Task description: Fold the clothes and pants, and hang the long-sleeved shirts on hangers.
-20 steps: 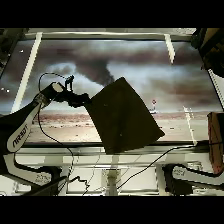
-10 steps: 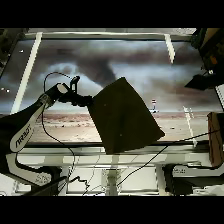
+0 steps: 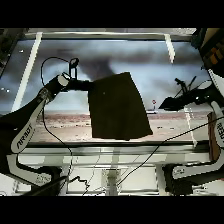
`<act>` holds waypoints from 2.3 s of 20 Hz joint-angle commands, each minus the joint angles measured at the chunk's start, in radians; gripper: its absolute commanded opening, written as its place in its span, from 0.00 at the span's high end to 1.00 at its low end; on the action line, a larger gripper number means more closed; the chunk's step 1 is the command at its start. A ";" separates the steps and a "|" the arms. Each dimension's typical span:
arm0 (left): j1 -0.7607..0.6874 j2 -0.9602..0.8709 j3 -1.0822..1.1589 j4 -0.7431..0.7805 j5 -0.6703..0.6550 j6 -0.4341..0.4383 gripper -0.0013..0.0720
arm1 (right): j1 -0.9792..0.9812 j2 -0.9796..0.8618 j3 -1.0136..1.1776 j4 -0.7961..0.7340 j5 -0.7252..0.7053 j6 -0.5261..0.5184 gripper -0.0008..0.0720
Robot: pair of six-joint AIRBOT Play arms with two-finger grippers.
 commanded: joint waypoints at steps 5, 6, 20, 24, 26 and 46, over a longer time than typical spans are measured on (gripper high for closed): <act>-0.114 -0.060 0.011 0.042 0.637 0.006 0.93 | 0.171 -0.021 -0.033 0.070 -0.281 -0.003 0.34; -0.117 -0.080 0.011 0.043 0.648 0.005 0.93 | 0.183 -0.021 -0.033 0.077 -0.291 -0.003 0.34; 0.206 0.354 0.010 0.143 -0.336 0.076 0.59 | 0.193 0.053 -0.026 -0.074 -0.136 0.049 0.33; 0.426 0.461 -0.089 0.138 -0.644 0.076 0.83 | 0.194 0.053 -0.067 0.026 -0.014 0.066 0.26; 0.497 0.512 -0.211 0.098 -0.639 0.069 0.83 | 0.194 0.053 -0.115 0.113 -0.013 0.103 0.04; 0.407 0.249 -0.523 -0.199 -0.515 0.080 0.23 | 0.406 0.051 -0.254 0.208 -0.311 0.457 0.82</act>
